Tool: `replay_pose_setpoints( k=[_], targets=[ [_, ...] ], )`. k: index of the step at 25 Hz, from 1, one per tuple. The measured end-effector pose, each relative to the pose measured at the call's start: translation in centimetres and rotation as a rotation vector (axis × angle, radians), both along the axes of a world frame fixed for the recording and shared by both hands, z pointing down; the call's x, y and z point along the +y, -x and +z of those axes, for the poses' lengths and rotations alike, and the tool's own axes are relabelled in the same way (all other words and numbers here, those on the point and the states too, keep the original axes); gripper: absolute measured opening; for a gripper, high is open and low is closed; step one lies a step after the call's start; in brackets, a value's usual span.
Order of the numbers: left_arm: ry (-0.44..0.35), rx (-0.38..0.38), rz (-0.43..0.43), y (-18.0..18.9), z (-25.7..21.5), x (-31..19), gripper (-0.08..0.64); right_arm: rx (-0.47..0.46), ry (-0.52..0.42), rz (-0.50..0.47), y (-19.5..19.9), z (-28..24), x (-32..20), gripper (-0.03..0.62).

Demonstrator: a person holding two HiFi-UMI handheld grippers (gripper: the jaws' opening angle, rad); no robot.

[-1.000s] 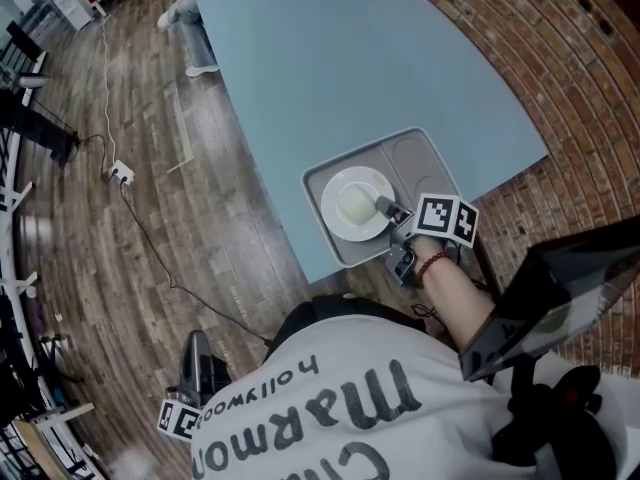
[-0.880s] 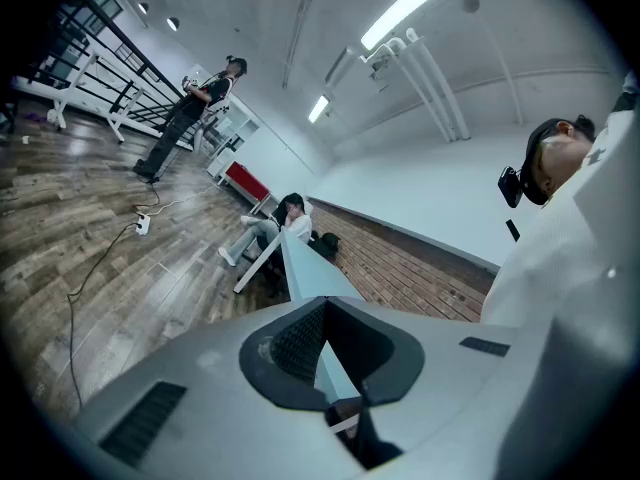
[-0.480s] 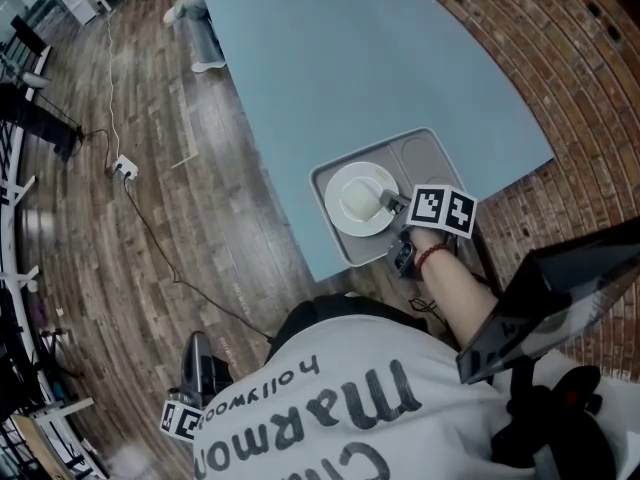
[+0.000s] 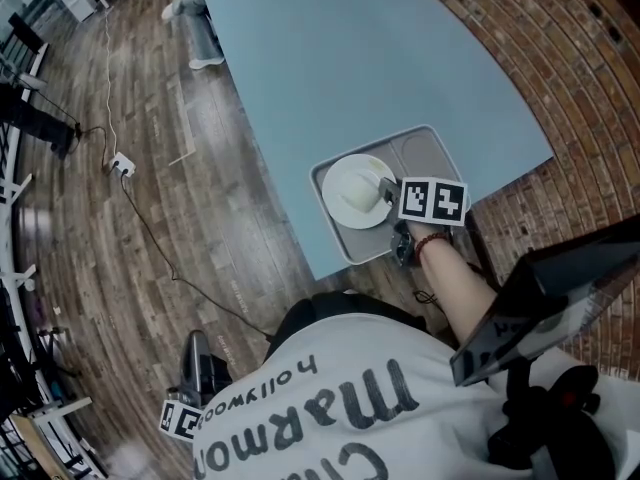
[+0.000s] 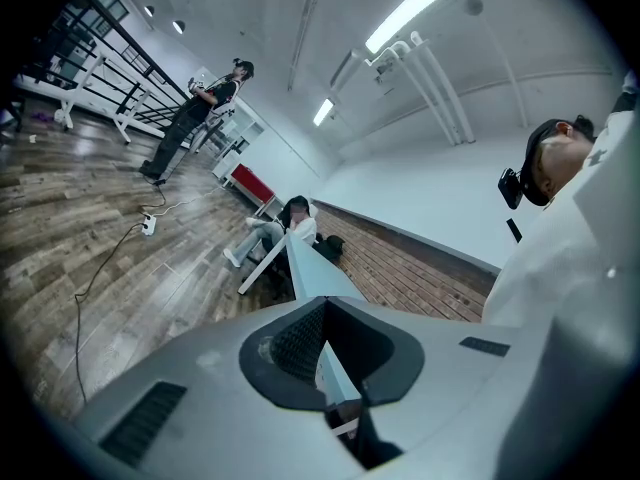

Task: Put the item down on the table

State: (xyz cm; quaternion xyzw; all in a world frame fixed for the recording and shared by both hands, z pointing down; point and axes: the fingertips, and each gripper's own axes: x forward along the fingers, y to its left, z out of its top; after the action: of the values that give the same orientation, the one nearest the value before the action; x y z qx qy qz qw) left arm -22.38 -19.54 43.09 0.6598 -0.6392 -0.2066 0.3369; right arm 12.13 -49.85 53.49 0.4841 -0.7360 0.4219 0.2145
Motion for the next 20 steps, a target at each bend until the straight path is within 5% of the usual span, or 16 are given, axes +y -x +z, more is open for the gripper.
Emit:
replay_pose_setpoints(
  k=[11,20],
  targets=[
    [-0.004,0.006,-0.010,0.5,0.0,0.2,0.006,0.108,0.028,0.005,-0.6,1.4,-0.1,0.081],
    [-0.009,0.008,0.000,0.4,0.1,0.2,0.006,0.271,-0.054,-0.063,-0.5,1.4,-0.1,0.080]
  ],
)
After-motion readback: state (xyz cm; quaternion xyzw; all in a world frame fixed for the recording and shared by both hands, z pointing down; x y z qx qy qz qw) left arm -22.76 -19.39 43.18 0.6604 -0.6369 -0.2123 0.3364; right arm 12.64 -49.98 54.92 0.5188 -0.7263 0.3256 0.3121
